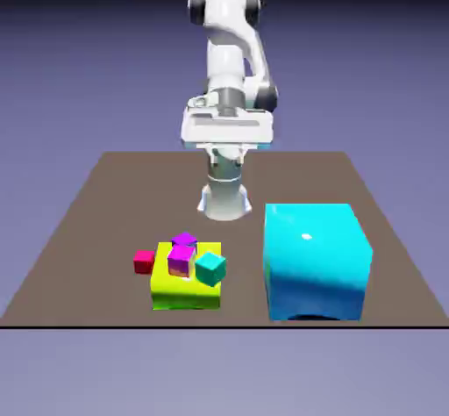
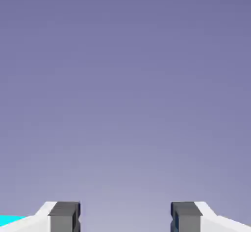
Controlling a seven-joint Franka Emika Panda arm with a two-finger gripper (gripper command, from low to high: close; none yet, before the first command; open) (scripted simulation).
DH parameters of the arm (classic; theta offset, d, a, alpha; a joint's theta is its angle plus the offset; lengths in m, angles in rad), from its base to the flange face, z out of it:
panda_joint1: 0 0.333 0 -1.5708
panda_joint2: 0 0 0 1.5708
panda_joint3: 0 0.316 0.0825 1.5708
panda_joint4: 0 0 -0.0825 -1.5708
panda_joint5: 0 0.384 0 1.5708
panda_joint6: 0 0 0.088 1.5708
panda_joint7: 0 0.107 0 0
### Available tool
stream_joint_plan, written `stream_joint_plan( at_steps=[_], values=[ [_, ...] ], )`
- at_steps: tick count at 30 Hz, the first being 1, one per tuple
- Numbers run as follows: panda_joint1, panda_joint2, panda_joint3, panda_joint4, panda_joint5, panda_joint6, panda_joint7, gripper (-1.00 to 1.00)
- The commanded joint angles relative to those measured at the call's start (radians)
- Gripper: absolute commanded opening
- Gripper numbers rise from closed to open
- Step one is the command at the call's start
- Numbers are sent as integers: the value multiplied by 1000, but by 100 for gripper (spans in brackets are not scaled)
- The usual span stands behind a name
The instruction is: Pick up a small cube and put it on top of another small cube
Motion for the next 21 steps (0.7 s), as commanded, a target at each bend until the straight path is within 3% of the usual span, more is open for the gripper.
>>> stream_joint_plan(
  at_steps=[1, 21],
  values=[
    [-28, 27, 3, 3, 1, -9, 44, 0],
    [-588, 572, 62, 72, 30, -188, 913, 0]
  ],
)
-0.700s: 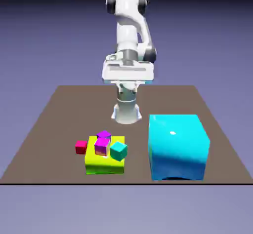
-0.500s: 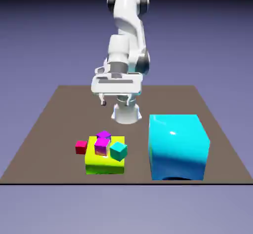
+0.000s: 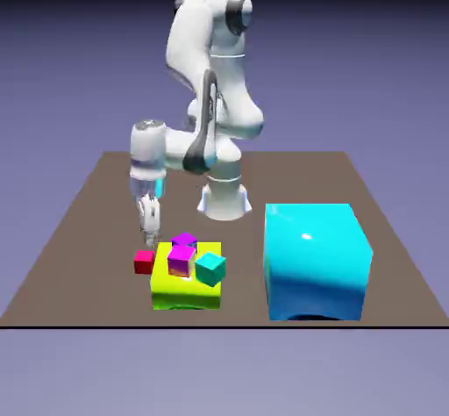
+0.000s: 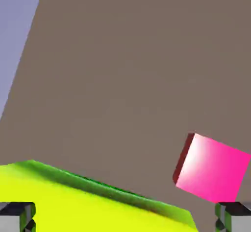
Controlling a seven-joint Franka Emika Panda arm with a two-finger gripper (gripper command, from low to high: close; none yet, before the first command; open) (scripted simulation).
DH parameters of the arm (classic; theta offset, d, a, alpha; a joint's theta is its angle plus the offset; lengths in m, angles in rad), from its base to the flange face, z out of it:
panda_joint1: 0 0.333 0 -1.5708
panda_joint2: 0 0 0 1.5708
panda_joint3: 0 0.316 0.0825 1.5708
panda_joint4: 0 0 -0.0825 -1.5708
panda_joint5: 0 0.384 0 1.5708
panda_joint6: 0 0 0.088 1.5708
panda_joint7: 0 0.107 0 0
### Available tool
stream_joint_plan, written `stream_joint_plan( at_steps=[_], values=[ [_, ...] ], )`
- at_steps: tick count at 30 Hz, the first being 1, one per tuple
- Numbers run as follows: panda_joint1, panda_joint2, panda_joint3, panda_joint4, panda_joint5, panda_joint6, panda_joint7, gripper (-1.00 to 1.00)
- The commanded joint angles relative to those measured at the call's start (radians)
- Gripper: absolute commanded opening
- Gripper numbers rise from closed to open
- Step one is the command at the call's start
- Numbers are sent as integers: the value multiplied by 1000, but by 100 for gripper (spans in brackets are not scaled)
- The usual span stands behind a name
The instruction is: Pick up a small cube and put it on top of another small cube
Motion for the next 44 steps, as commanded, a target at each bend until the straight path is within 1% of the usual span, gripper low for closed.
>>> stream_joint_plan(
  at_steps=[1, 4, 11, 12, 13, 20, 22, 27, 33, 36, 40, 41, 42, 43, 44],
  values=[
    [-21, 27, 3, 3, 1, -9, 44, 0],
    [-63, 68, 7, 9, 4, -22, 109, 0],
    [-42, 316, -17, 55, -16, 180, 121, 0],
    [-42, 316, -17, 55, -16, 180, 121, -100],
    [-42, 316, -17, 55, -16, 180, 121, -100],
    [-58, 65, 5, 11, 11, -27, 107, -100],
    [8, 31, -28, 35, 97, -91, 89, -100],
    [180, -55, -11, 159, 201, -308, -54, -100],
    [303, -111, 169, 343, 80, -545, -312, -100],
    [267, -92, 209, 343, 7, -521, -322, -100],
    [278, 40, 199, 297, -44, -347, -286, -100],
    [278, 50, 198, 293, -47, -335, -283, -100],
    [278, 50, 198, 293, -47, -335, -283, 100],
    [278, 50, 198, 293, -47, -335, -283, 100],
    [276, 17, 201, 305, -35, -378, -292, 100]
  ],
)
